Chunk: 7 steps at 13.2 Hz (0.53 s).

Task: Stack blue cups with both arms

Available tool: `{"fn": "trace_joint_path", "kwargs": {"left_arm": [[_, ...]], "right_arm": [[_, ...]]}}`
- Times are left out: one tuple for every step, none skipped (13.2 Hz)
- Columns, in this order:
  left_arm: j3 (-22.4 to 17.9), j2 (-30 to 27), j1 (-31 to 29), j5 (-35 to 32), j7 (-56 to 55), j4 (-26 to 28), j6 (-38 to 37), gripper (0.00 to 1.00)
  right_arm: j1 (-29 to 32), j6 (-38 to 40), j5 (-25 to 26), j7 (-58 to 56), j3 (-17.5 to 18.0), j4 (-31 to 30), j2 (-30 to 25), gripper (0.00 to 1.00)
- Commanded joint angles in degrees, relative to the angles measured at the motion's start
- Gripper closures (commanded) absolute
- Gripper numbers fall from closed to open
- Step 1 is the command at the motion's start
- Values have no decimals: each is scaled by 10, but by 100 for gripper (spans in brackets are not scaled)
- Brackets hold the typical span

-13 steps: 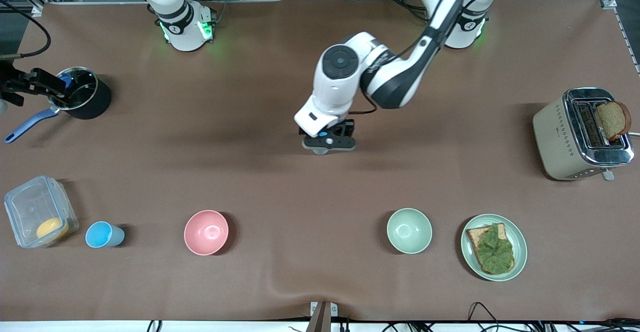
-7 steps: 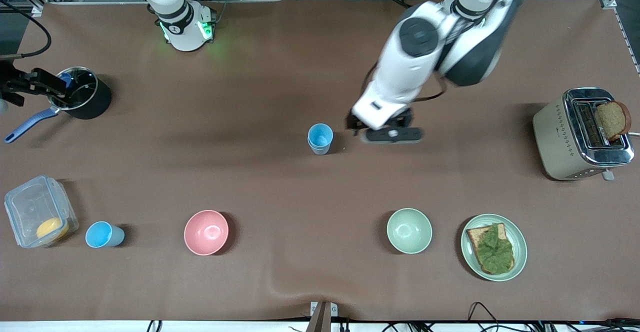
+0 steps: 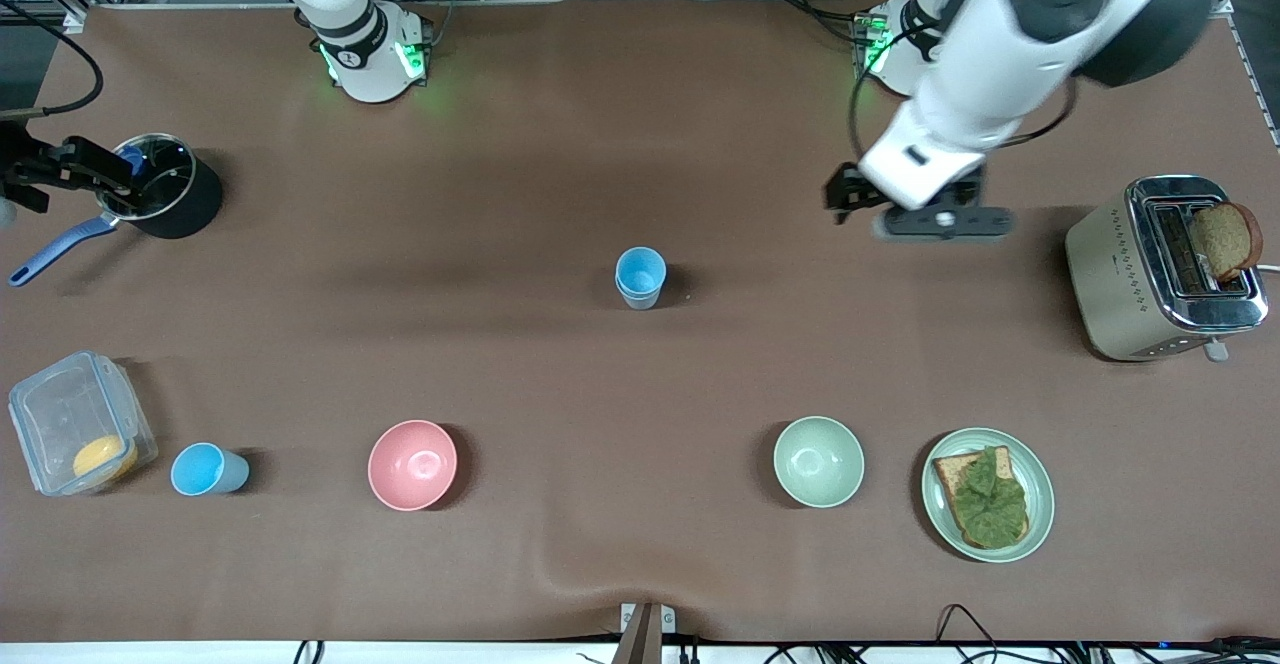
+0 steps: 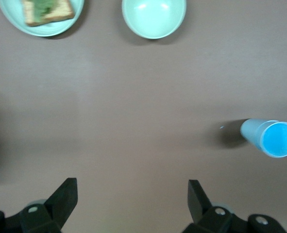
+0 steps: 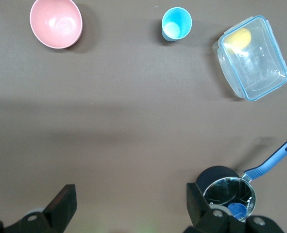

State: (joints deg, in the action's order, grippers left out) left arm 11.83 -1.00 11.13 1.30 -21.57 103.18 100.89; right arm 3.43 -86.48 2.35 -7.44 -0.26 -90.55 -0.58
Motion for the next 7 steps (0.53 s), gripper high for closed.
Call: {"fn": "trace_joint_path", "kwargs": {"left_arm": [[13,-53,-47,-12,46,19,-53,0],[11,-63,-59,-12,55,14,-73,0],[6,-72,-68,-14,72,11,-89,0],[-3,-80,-75,-14,97,10,-97,0],[-18,-89,-85,-14,121,10,-103,0],[-26,-93,-89,-14,136,10,-111,0],[-32,-103,-95,-14,152,10,-117,0]], "right_arm": [[6,-1,-5,-5,4,-2,-3,0],[7,-1,-5,-5,4,-1,-3,0],[6,-1,-5,-5,4,-1,-3,0],[6,-1,-5,-5,4,-2,-3,0],[7,-1,-5,-5,4,-1,-3,0],[7,-1,-5,-5,4,-2,-3,0],[6,-1,-5,-5,4,-2,-3,0]]}}
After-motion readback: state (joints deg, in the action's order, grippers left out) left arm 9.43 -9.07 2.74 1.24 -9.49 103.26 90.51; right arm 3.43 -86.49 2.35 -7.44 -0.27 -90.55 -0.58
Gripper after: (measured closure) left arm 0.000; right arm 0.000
